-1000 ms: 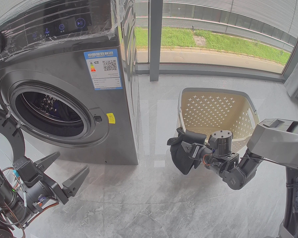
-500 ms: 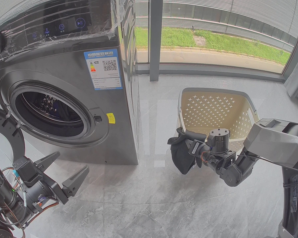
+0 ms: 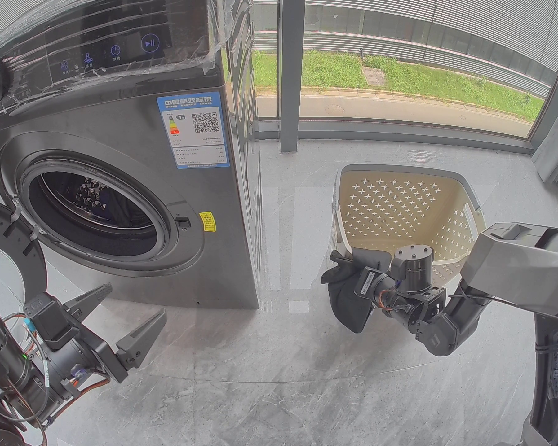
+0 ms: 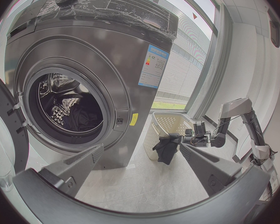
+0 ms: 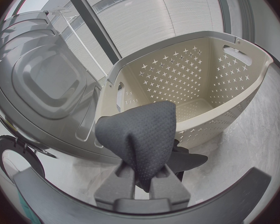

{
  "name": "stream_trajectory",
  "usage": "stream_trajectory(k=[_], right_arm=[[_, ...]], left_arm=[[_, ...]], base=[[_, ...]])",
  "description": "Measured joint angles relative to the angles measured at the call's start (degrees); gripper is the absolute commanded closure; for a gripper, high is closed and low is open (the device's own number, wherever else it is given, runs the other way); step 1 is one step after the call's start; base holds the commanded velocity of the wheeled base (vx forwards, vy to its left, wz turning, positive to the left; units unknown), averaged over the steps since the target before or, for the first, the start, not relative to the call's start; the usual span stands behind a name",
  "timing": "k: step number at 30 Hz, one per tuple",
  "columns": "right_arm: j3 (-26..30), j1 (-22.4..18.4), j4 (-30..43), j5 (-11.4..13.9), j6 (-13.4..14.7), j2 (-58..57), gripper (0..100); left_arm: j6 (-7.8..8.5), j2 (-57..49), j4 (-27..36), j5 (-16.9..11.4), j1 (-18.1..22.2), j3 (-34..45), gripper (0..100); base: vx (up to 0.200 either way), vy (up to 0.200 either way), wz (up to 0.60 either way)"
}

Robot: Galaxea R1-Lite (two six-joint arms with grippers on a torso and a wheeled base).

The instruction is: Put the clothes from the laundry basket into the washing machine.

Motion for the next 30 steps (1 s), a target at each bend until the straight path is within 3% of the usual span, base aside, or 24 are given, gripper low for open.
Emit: stream_trajectory(k=[11,17,21,30], right_arm=[[11.22,3.38,0.09,1.07,-1.6,-17.87,100],[14.38,5.12,0.3,4.88,-4.11,-30.38,100],[15.92,6.23,0.41,7.78,-6.44,-37.27,100],[17.77,10.34,0.63,9.69,-10.13,-46.51,100]], left_arm=[[0.09,0.0,0.38,0.02,0.0,0.0,0],[0.16,-0.99,1.61,1.41,0.0,0.0,0],[0.17,-4.08,5.69,2.0,0.22,0.0,0],[-0.13,-17.69,21.39,2.02,1.83,0.02,0]], base=[[0.0,0.0,0.0],[0.0,0.0,0.0],[0.0,0.0,0.0],[-0.178,0.0,0.0]])
